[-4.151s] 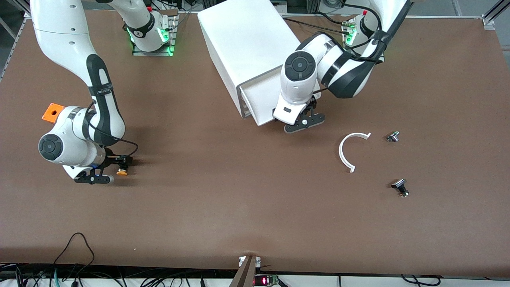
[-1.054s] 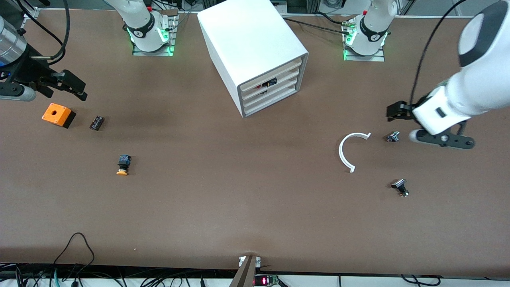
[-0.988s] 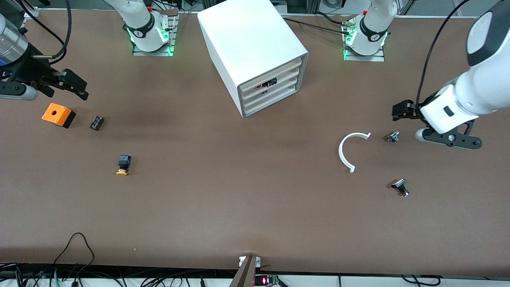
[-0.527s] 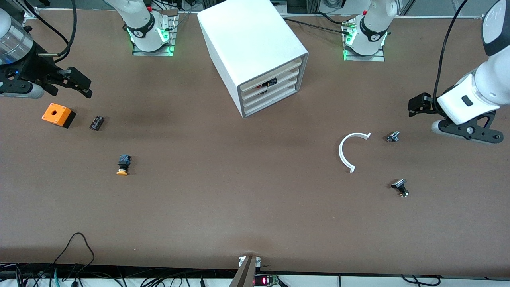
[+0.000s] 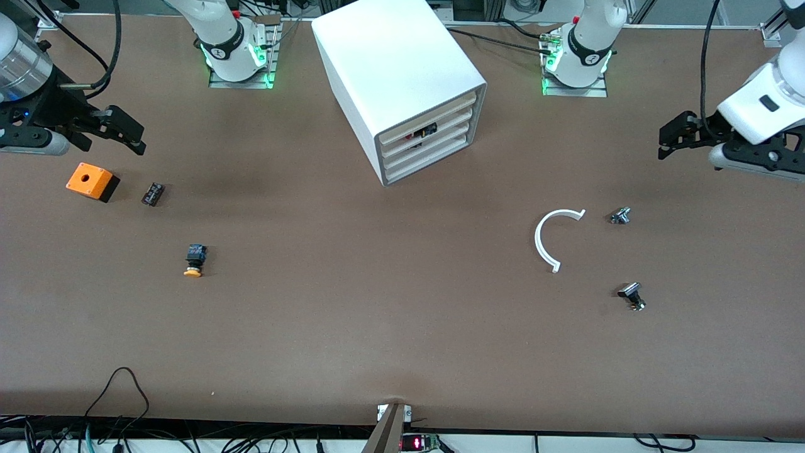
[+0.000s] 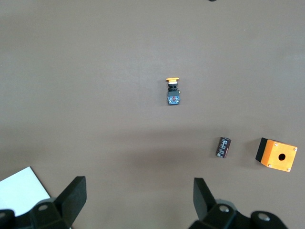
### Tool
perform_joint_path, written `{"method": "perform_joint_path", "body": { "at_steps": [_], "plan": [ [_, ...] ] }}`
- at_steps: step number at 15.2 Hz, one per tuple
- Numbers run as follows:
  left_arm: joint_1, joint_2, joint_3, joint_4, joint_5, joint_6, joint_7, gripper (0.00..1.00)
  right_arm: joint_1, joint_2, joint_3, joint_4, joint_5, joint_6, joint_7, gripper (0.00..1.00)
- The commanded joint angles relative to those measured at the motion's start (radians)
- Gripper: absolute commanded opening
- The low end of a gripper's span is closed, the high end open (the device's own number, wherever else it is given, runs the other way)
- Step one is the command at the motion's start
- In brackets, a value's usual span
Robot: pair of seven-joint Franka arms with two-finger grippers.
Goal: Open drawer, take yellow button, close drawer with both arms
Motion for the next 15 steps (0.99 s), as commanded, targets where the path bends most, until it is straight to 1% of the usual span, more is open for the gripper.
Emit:
{"method": "perform_joint_path", "body": {
  "at_steps": [1,6,8,10,13,15],
  "plan": [
    [-0.020,-0.027,0.032,-0.034,-0.028,0.025,0.026,0.99,-0.014,-0.018,0.012,-0.009,-0.012,-0.007,-0.018,0.99],
    [-0.012,-0.013,0.027,-0.007,-0.027,0.006,-0.003,1.00,-0.014,-0.018,0.012,-0.009,-0.012,-0.007,-0.016,0.99],
    [-0.013,0.010,0.021,0.030,-0.025,-0.002,-0.021,1.00,-0.014,-0.018,0.012,-0.009,-0.012,-0.007,-0.016,0.99],
    [-0.012,0.015,0.019,0.048,-0.025,-0.050,-0.020,1.00,-0.014,-0.018,0.012,-0.009,-0.012,-0.006,-0.016,0.99],
    [-0.027,0.036,0.010,0.074,0.014,-0.042,-0.027,1.00,-0.014,-0.018,0.012,-0.009,-0.012,-0.007,-0.018,0.99],
    [-0.027,0.061,-0.004,0.101,0.016,-0.041,-0.029,1.00,-0.014,-0.018,0.012,-0.009,-0.012,-0.009,-0.018,0.99]
  ]
}}
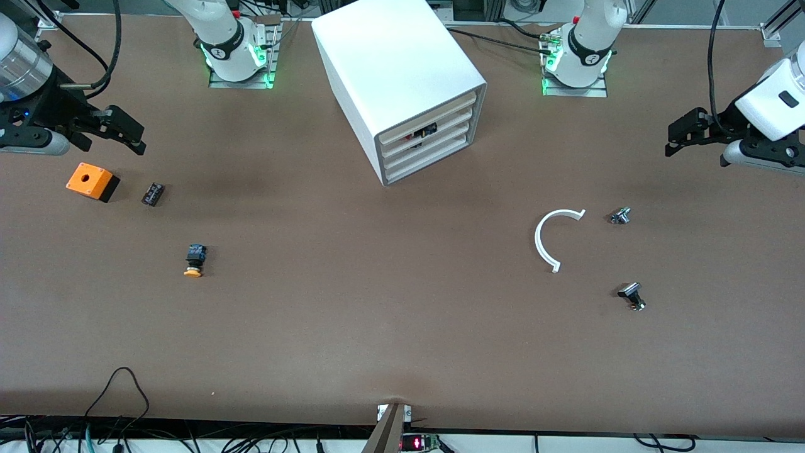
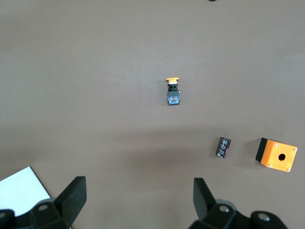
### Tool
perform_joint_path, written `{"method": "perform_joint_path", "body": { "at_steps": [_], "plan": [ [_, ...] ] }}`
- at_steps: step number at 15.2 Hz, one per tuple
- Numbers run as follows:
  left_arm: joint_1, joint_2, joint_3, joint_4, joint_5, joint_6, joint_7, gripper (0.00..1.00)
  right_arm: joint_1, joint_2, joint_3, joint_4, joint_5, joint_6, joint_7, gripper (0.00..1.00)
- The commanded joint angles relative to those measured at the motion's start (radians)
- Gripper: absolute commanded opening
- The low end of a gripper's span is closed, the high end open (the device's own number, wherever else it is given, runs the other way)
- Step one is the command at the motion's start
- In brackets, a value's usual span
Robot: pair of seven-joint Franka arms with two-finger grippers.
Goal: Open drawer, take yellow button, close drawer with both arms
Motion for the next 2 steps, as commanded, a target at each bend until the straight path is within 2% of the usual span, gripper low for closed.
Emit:
{"method": "perform_joint_path", "body": {
  "at_steps": [1,2],
  "plan": [
    [-0.008,0.071,-0.015,0.094,0.022,-0.026,-0.029,1.00,-0.014,-0.018,0.012,-0.009,-0.012,-0.009,-0.017,0.99],
    [-0.015,0.080,-0.023,0.107,0.022,-0.030,-0.048,1.00,-0.014,-0.018,0.012,-0.009,-0.012,-0.010,-0.017,0.99]
  ]
}}
